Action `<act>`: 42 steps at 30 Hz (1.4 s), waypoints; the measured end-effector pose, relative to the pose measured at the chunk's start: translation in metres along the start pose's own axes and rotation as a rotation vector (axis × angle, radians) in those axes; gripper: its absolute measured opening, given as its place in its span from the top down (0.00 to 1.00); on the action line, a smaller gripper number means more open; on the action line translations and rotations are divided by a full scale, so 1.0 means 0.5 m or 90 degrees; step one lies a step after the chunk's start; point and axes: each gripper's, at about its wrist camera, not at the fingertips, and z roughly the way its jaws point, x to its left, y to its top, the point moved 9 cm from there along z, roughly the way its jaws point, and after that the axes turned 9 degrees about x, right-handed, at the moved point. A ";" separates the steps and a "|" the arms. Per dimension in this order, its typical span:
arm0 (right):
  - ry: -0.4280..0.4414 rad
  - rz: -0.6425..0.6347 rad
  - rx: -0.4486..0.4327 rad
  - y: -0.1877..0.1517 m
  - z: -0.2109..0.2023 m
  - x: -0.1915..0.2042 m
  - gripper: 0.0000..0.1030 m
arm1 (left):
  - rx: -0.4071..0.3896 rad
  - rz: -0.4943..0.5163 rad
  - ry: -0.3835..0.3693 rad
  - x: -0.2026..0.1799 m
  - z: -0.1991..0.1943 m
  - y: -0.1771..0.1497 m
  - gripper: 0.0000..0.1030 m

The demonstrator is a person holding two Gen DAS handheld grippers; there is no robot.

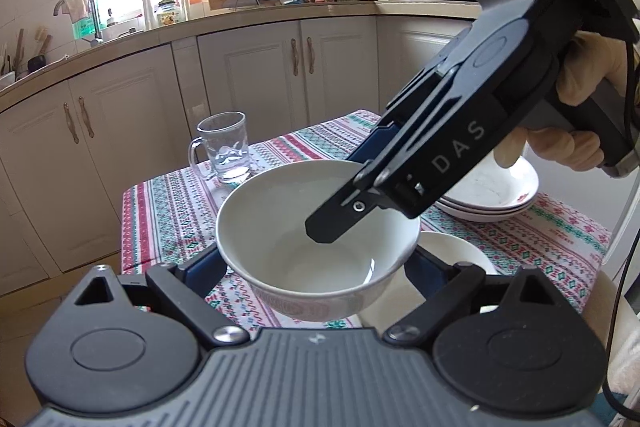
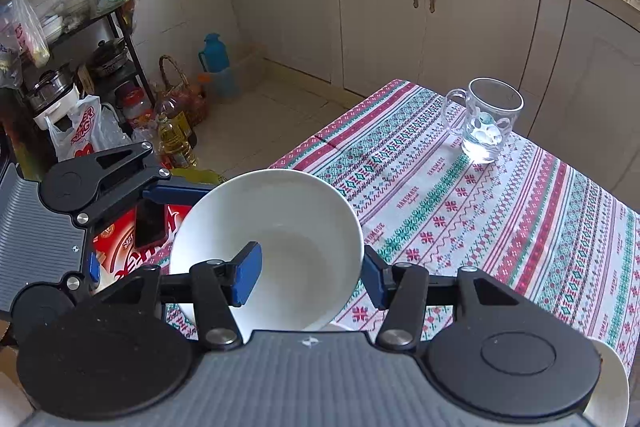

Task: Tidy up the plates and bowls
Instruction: 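Grasp the white bowl's rim with the right tool and lift it, then lower the white bowl onto the bowl stack and open the right tool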

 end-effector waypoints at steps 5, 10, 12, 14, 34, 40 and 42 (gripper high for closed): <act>-0.002 0.010 -0.005 -0.030 -0.018 -0.004 0.43 | 0.003 0.005 -0.015 -0.031 -0.003 -0.001 0.08; -0.008 0.016 -0.006 -0.062 -0.036 -0.008 0.43 | 0.005 0.010 -0.028 -0.058 -0.002 -0.003 0.08; -0.010 0.020 -0.009 -0.074 -0.043 -0.010 0.43 | 0.006 0.010 -0.034 -0.066 -0.001 -0.003 0.08; -0.010 0.025 -0.009 -0.084 -0.047 -0.012 0.43 | 0.008 0.011 -0.039 -0.075 0.003 -0.003 0.08; -0.010 0.060 0.010 -0.149 -0.022 -0.032 0.41 | 0.044 0.009 -0.072 -0.110 0.037 -0.033 0.08; -0.006 0.074 0.011 -0.156 -0.011 -0.040 0.41 | 0.056 0.008 -0.078 -0.112 0.048 -0.037 0.08; -0.005 0.076 0.012 -0.158 -0.007 -0.041 0.41 | 0.060 0.007 -0.079 -0.113 0.052 -0.039 0.08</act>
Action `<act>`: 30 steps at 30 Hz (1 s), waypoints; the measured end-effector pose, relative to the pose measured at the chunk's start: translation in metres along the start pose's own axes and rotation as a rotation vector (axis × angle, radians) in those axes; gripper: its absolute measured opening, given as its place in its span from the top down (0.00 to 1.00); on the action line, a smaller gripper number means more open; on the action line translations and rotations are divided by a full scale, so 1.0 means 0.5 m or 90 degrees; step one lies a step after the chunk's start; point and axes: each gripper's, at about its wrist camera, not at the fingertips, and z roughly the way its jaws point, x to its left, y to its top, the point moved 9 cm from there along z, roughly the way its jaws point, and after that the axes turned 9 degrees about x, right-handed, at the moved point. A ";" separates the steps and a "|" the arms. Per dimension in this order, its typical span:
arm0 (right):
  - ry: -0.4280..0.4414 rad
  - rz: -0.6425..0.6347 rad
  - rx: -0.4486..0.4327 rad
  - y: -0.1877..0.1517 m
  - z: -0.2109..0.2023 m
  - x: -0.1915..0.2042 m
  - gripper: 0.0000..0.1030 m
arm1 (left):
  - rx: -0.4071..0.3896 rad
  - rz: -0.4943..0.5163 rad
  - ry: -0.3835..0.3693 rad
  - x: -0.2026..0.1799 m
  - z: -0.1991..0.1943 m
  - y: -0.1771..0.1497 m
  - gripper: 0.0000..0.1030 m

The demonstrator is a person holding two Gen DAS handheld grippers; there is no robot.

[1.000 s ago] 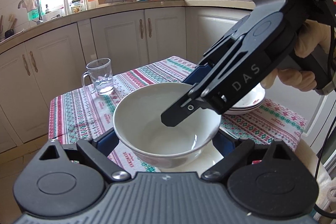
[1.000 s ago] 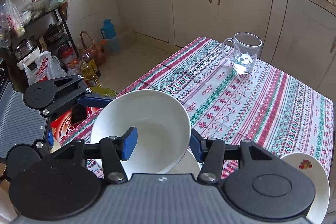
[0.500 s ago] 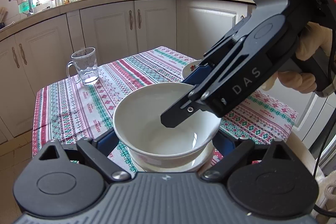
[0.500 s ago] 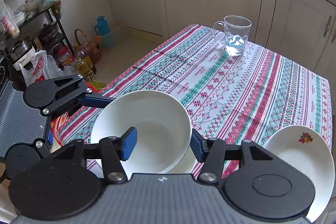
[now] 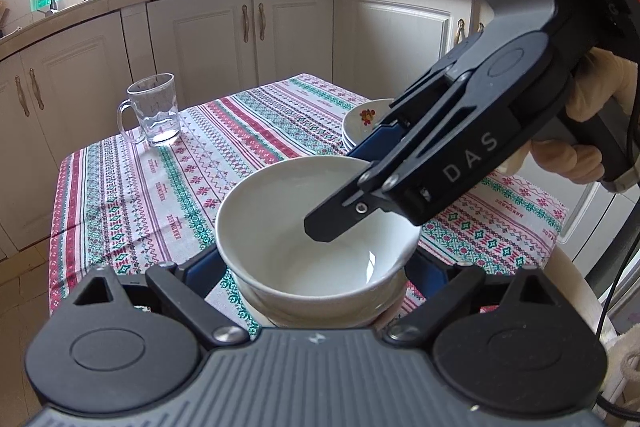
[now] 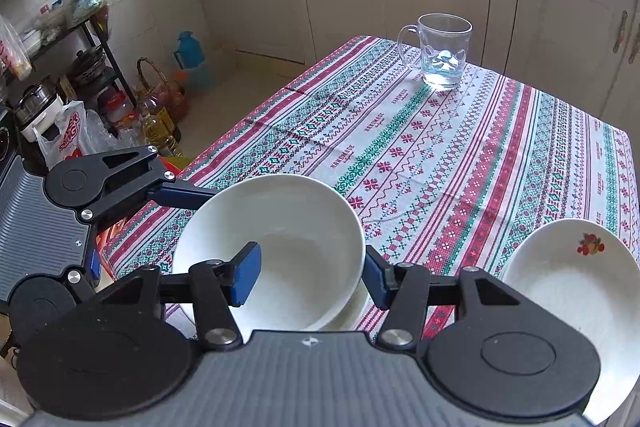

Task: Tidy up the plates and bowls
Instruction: 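Lower the white bowl onto the bowl stack and open the right tool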

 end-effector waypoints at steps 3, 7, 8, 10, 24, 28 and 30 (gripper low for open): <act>0.003 0.001 0.000 -0.001 0.003 -0.001 0.41 | 0.004 -0.003 -0.001 0.001 0.003 -0.001 0.08; 0.004 0.002 -0.001 -0.001 0.005 -0.002 0.41 | 0.009 -0.006 -0.004 0.001 0.006 -0.002 0.08; 0.004 0.002 -0.001 -0.002 0.006 -0.003 0.41 | 0.010 -0.008 -0.005 0.001 0.006 -0.002 0.08; 0.004 0.003 -0.001 -0.002 0.007 -0.003 0.41 | 0.012 -0.009 -0.007 0.001 0.008 -0.001 0.08; -0.004 -0.002 -0.011 -0.008 0.008 -0.006 0.25 | 0.020 -0.016 -0.017 0.006 0.010 -0.004 0.04; -0.015 -0.002 -0.027 -0.008 0.000 -0.007 0.13 | 0.014 -0.004 -0.014 0.005 -0.005 -0.009 0.04; -0.025 -0.001 -0.032 -0.012 -0.004 -0.009 0.06 | 0.012 -0.002 -0.011 0.007 -0.015 -0.013 0.04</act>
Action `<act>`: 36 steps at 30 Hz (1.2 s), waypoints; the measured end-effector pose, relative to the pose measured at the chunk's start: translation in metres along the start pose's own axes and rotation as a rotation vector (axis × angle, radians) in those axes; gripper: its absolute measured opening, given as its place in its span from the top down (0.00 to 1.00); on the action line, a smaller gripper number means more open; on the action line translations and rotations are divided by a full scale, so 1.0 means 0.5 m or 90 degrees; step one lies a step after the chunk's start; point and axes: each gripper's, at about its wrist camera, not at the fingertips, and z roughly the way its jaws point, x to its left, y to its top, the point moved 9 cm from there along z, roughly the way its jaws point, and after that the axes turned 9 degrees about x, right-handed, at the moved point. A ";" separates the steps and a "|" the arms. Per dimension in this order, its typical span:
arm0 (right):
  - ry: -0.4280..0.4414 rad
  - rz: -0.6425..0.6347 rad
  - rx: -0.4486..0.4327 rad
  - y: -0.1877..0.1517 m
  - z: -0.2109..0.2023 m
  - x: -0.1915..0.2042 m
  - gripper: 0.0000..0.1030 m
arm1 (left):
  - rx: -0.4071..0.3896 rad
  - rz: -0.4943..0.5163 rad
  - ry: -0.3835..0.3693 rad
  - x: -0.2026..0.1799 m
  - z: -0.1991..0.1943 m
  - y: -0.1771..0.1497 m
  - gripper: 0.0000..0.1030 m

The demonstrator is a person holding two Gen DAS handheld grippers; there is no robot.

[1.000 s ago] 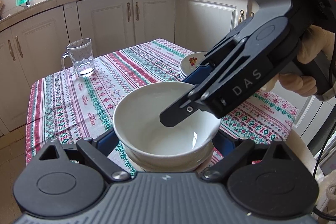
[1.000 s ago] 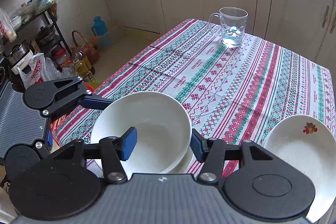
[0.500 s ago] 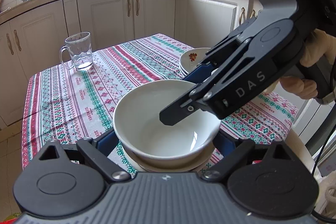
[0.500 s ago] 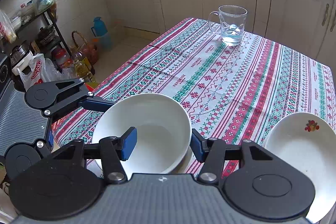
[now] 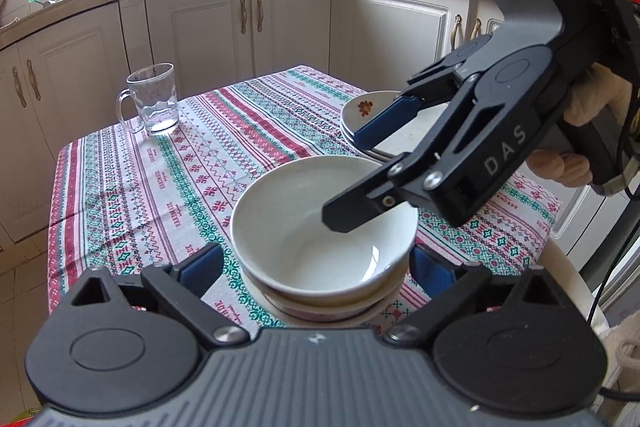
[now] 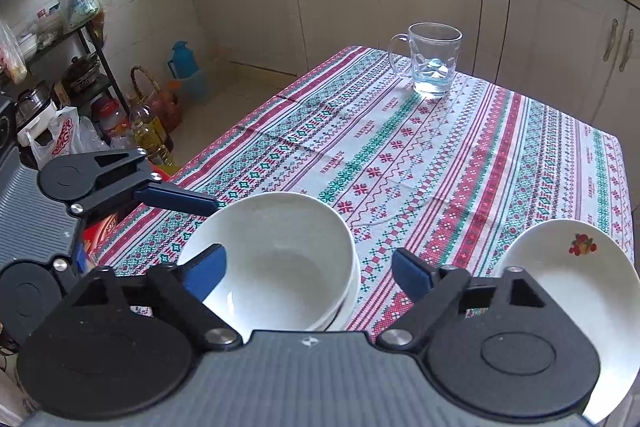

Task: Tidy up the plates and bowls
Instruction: 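Lower the white bowl onto the bowl stack and open the right tool, then grip the bowl stack with both tools from opposite sides and lift it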

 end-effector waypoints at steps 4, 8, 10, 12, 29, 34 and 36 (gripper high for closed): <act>-0.013 0.003 -0.013 -0.017 -0.011 -0.006 0.03 | -0.006 0.004 0.005 0.004 -0.018 -0.010 0.04; -0.024 0.021 -0.028 -0.035 -0.021 -0.017 0.03 | -0.009 0.010 0.014 0.003 -0.027 -0.017 0.04; -0.032 0.031 -0.038 -0.042 -0.029 -0.023 0.03 | -0.007 0.013 0.017 0.002 -0.028 -0.020 0.04; -0.039 0.040 -0.051 -0.050 -0.041 -0.032 0.03 | -0.003 0.016 0.019 0.002 -0.026 -0.024 0.04; -0.083 -0.111 -0.038 -0.159 -0.021 0.014 0.00 | 0.074 0.050 0.038 0.030 0.034 -0.083 0.04; -0.093 -0.142 -0.018 -0.158 0.027 0.013 0.00 | 0.080 0.078 0.024 0.040 0.060 -0.082 0.05; -0.088 -0.158 -0.008 -0.152 0.045 0.015 0.00 | 0.083 0.091 0.009 0.042 0.071 -0.081 0.05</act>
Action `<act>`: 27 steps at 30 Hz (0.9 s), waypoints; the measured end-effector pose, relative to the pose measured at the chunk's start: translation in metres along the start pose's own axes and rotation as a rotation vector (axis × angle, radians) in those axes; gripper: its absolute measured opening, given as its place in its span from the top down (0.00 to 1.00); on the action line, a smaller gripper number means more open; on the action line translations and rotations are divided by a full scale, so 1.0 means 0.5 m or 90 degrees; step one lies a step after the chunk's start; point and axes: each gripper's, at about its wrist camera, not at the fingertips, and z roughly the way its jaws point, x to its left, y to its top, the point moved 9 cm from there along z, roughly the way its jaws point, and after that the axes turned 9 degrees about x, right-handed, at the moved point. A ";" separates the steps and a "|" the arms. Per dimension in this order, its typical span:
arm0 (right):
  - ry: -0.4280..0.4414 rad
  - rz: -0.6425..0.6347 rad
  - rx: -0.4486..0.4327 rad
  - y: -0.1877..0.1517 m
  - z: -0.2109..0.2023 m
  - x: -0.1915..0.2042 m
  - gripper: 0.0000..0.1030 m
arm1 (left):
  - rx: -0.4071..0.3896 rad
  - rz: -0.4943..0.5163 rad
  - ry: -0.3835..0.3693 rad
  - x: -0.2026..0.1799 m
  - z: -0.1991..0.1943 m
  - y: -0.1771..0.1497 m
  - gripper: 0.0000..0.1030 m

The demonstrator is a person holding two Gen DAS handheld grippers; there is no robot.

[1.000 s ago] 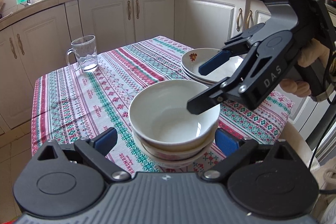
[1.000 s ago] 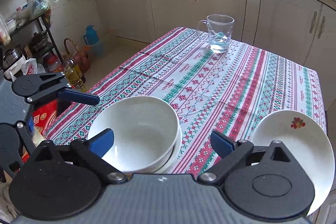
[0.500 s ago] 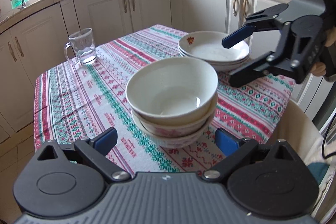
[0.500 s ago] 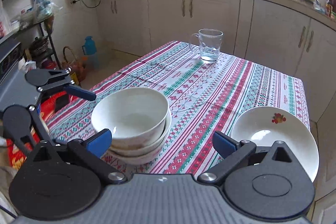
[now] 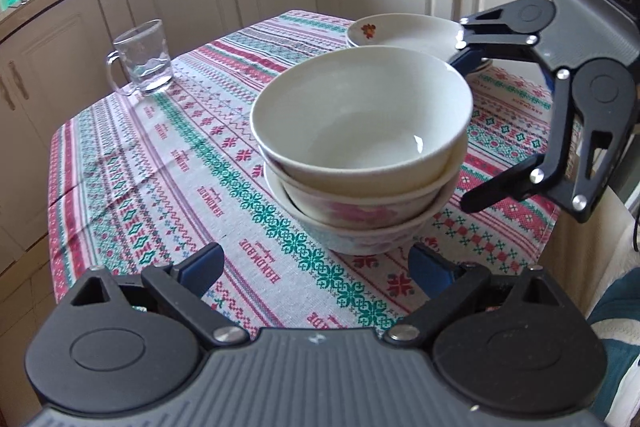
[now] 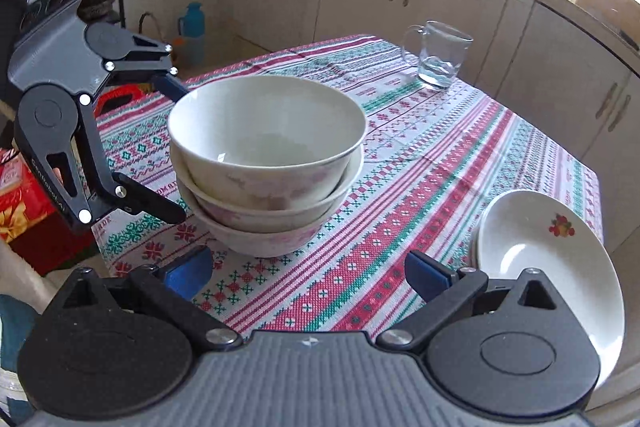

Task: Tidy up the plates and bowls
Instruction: 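Grip the bowl stack with both tools from opposite sides and lift it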

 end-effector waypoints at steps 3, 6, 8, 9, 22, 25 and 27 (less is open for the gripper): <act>0.006 -0.035 0.005 0.010 0.024 0.009 0.00 | 0.006 0.024 -0.027 0.004 0.014 0.004 0.06; 0.032 -0.070 0.009 0.021 0.042 0.018 0.00 | 0.011 0.055 -0.052 0.004 0.024 0.010 0.07; 0.053 -0.088 0.007 0.029 0.046 0.022 0.00 | 0.010 0.081 -0.081 -0.001 0.025 0.014 0.09; 0.065 -0.096 0.007 0.033 0.047 0.023 0.00 | 0.011 0.095 -0.092 -0.003 0.026 0.016 0.09; 0.159 -0.152 0.029 0.056 0.064 0.016 0.04 | 0.011 0.189 -0.205 -0.005 0.039 0.038 0.19; 0.170 -0.155 0.034 0.058 0.067 0.013 0.05 | 0.007 0.204 -0.220 -0.005 0.036 0.040 0.20; 0.173 -0.160 0.037 0.059 0.069 0.013 0.05 | 0.008 0.208 -0.228 -0.004 0.037 0.041 0.20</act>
